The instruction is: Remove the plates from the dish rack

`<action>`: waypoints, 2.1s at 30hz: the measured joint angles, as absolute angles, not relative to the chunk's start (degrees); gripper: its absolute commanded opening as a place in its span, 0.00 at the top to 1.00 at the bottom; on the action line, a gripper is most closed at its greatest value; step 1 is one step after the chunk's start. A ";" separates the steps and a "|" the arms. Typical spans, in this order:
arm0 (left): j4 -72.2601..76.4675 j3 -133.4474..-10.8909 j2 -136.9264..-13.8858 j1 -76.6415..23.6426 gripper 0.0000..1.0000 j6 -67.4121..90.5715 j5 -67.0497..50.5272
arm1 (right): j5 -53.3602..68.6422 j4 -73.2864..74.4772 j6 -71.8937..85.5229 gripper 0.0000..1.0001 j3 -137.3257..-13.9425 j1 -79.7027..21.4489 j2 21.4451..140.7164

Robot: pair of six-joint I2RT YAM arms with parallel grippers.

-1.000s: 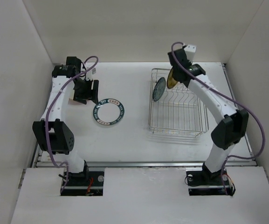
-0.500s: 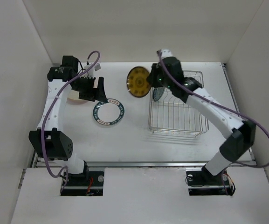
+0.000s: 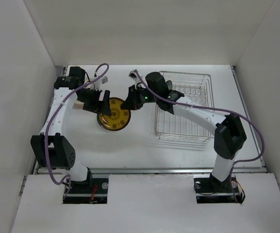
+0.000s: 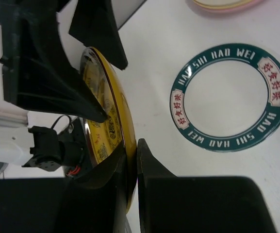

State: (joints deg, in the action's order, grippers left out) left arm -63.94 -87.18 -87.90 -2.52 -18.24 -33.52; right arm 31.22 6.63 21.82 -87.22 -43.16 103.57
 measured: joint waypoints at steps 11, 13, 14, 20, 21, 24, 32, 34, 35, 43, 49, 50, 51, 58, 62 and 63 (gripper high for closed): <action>-68.14 -86.83 -87.85 -2.57 1.00 -22.22 -42.04 | 35.92 3.05 21.50 0.64 -85.34 -41.39 103.83; -68.38 -86.83 -87.88 -2.57 1.00 -22.39 -41.80 | 35.40 3.29 22.22 0.55 -85.36 -41.78 103.85; -68.66 -86.80 -87.88 -2.72 1.00 -22.70 -41.34 | 34.85 3.75 22.57 0.51 -85.36 -42.09 103.85; -71.09 -83.94 -88.01 -2.90 1.00 -27.79 -36.38 | 27.00 9.32 22.70 0.39 -85.30 -43.24 102.67; -71.70 -83.02 -88.33 -2.92 1.00 -29.02 -35.62 | 24.71 10.61 22.74 0.39 -85.23 -43.20 101.75; -73.52 -80.40 -90.13 -3.33 1.00 -32.47 -33.78 | 16.12 13.93 23.75 0.37 -84.49 -42.41 96.95; -73.73 -75.22 -95.46 -11.84 1.00 -36.77 -31.59 | -3.66 17.19 27.83 0.36 -83.50 -37.54 82.37; -73.32 -75.11 -96.33 -14.22 1.00 -36.93 -31.57 | -5.91 17.63 28.18 0.36 -83.48 -37.45 81.17; -73.08 -75.13 -97.06 -15.44 1.00 -36.97 -31.57 | -6.63 17.69 28.32 0.36 -83.40 -37.47 81.03; -68.27 -75.81 -107.24 -23.29 0.86 -34.92 -29.67 | -8.84 20.49 29.02 0.36 -80.77 -37.47 82.13; -63.26 -77.43 -110.02 -25.47 0.81 -30.87 -27.33 | -9.50 21.08 29.23 0.35 -80.66 -37.47 82.28; -62.57 -77.69 -110.04 -25.41 0.77 -30.24 -26.94 | -9.67 21.12 29.26 0.35 -80.62 -37.47 82.28; -61.84 -77.97 -110.04 -25.41 0.77 -29.63 -26.52 | -9.82 21.17 29.28 0.35 -80.62 -37.47 82.26; -59.53 -79.31 -110.24 -25.30 0.70 -27.40 -25.36 | -10.79 21.19 29.39 0.35 -80.62 -37.47 82.21; -59.35 -79.35 -110.89 -25.30 0.67 -26.98 -25.17 | -11.18 21.21 29.39 0.35 -80.62 -37.47 82.21; -59.35 -79.35 -110.98 -25.30 0.67 -26.92 -25.15 | -11.22 21.23 29.39 0.35 -80.62 -37.47 82.21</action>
